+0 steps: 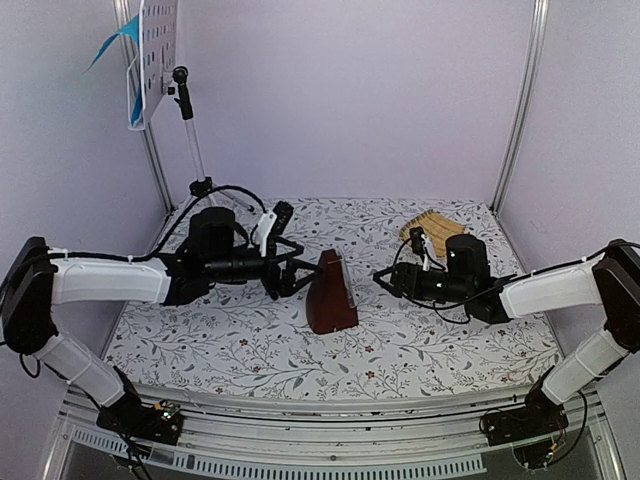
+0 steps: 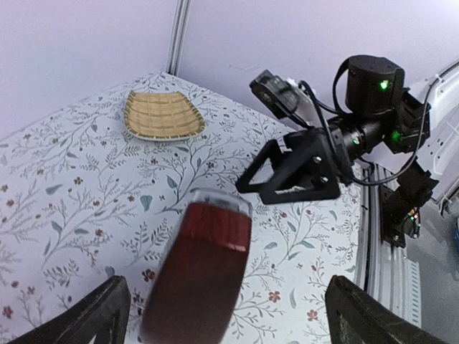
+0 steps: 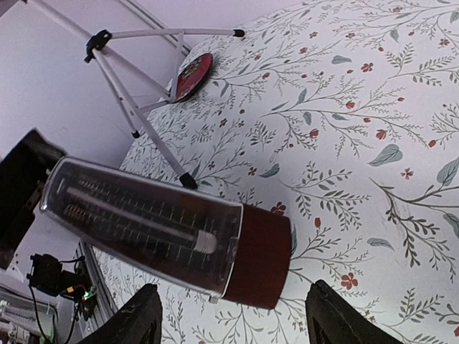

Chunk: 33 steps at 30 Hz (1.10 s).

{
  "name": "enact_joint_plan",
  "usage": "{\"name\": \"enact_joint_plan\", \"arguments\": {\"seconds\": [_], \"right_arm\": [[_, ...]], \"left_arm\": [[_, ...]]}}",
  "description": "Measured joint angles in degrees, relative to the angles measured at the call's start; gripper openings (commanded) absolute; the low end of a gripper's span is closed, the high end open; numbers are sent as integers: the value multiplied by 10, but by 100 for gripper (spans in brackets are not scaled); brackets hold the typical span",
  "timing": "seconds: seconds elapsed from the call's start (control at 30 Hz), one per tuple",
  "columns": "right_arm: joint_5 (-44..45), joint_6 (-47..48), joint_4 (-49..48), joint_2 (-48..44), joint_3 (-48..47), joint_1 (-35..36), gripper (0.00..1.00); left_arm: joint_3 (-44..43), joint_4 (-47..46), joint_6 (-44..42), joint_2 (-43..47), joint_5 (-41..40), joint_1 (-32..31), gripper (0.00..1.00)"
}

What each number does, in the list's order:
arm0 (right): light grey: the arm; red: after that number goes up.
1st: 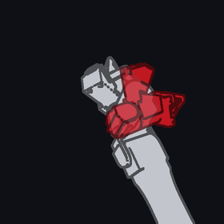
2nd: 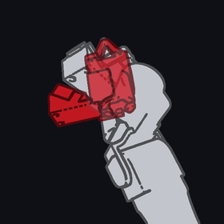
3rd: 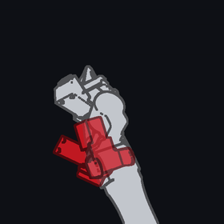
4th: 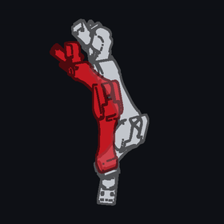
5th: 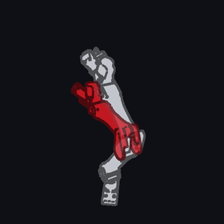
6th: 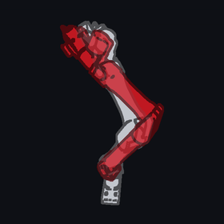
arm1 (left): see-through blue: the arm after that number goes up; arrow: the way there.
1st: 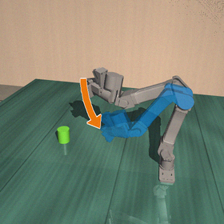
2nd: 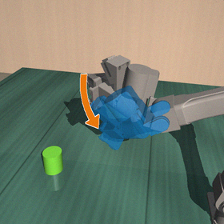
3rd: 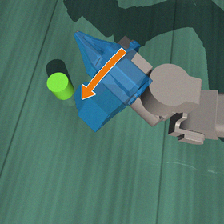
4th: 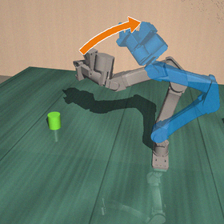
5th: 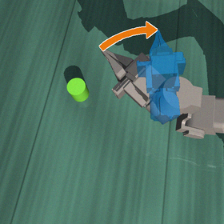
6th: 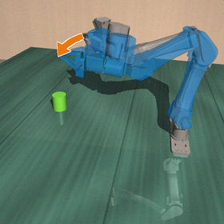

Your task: Pack up the instrument practice props

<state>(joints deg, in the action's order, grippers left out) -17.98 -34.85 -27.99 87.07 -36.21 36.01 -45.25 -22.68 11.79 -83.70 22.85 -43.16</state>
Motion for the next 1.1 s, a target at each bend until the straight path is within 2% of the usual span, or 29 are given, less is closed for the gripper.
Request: {"name": "enact_joint_plan", "arguments": {"seconds": [0.2,0.4,0.6,0.8,0.97,1.1], "right_arm": [[-36,30,-30,-58,50,6,89],[-56,49,-54,-89,56,11,93],[-42,73,-58,-89,59,37,93],[14,112,-60,-85,60,80,98],[76,146,-59,-46,60,112,99],[128,170,-58,-3,60,137,99]], "left_arm": [[-111,23,-68,-90,25,5,98],[-157,50,-116,-153,61,9,93],[-152,51,-124,-172,86,10,77],[-120,23,-110,-171,76,9,62],[-111,10,-101,-168,55,4,54],[-108,5,-92,-166,39,1,52]]}}
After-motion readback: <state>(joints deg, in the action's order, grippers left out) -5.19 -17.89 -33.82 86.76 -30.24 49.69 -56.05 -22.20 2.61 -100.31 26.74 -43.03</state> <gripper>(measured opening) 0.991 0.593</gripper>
